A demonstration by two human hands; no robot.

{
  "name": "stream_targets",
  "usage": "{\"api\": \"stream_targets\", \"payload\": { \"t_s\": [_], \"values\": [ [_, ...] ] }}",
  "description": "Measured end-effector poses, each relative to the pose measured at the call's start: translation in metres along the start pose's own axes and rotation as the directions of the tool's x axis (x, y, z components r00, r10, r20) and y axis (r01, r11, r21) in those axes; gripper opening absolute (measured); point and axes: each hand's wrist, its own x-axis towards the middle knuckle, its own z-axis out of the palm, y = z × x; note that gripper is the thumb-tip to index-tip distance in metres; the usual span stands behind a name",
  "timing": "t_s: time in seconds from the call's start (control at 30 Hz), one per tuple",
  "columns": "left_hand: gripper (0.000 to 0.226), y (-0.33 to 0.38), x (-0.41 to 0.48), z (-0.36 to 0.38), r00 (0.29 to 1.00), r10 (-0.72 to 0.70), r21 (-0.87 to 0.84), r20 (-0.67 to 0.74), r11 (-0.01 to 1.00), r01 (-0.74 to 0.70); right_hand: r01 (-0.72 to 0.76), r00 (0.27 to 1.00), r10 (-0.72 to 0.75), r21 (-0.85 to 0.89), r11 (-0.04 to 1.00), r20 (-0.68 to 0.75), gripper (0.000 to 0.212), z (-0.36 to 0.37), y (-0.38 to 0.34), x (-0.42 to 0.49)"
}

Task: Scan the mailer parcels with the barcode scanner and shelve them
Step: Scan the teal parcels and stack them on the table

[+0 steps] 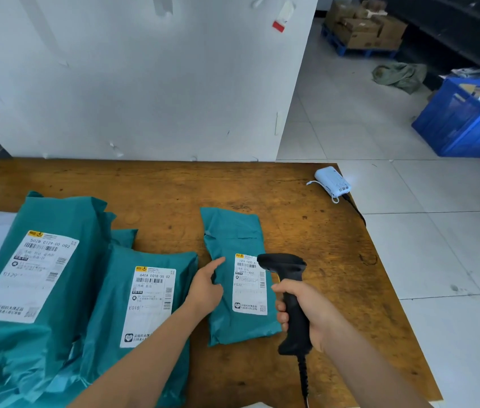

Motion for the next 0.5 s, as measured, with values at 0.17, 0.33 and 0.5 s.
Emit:
{"api": "stream_targets", "payload": {
  "t_s": [0.17,0.33,0.5],
  "values": [
    [0.065,0.027,-0.016,-0.015,0.987,0.15,-0.036,0.056,0.988,-0.149,0.044,0.997,-0.044,0.007,0.999,-0.058,0.015,-0.007,0.001,0.002],
    [0.069,0.042,-0.072,-0.074,0.959,0.283,-0.043,-0.012,0.958,-0.283,0.039,0.996,-0.036,0.028,0.999,-0.081,0.016,-0.014,0.0,0.01],
    [0.065,0.028,-0.12,-0.145,0.931,0.251,-0.036,-0.265,0.962,-0.27,-0.016,0.997,0.018,0.027,1.0,-0.077,0.016,-0.012,0.006,0.025]
  ]
}}
